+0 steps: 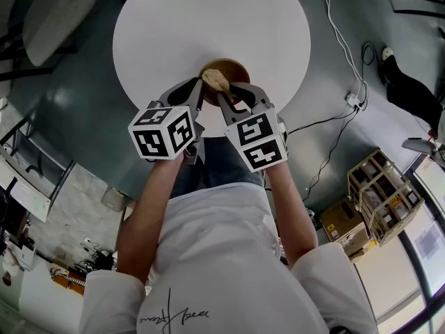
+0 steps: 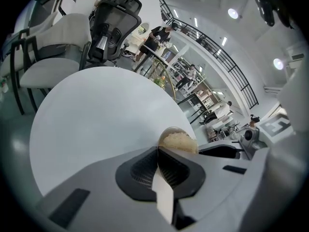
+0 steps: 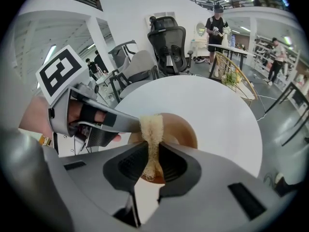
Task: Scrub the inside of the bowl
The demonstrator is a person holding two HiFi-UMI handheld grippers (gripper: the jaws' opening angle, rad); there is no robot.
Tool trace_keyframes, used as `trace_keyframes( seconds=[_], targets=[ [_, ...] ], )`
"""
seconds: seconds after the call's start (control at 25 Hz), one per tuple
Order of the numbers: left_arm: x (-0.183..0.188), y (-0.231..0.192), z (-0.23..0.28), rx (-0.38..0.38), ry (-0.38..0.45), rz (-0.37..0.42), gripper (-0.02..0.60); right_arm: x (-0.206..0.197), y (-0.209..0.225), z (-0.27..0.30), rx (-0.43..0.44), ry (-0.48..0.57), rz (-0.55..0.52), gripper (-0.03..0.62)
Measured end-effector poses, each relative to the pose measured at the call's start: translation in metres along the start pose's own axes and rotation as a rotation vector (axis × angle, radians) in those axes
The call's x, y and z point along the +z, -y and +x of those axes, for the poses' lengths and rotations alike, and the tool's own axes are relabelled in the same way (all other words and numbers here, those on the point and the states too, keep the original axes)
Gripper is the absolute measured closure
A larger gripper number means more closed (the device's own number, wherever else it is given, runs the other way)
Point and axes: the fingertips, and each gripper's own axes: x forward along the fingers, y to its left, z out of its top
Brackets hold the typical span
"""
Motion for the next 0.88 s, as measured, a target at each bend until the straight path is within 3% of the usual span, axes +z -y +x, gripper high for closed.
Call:
trace_keyframes(
  seconds=[0.64, 0.88],
  targets=[
    [0.010, -0.004, 0.002, -0.013, -0.009, 0.005, 0.569, 0.019, 0.025, -0.006, -0.071, 0.035, 0.005, 0.508],
    [0.013, -0.006, 0.002, -0.006, -0.005, 0.001, 0.571, 0.029, 0.037, -0.001, -0.087, 0.064, 0.120, 0.508]
  ],
)
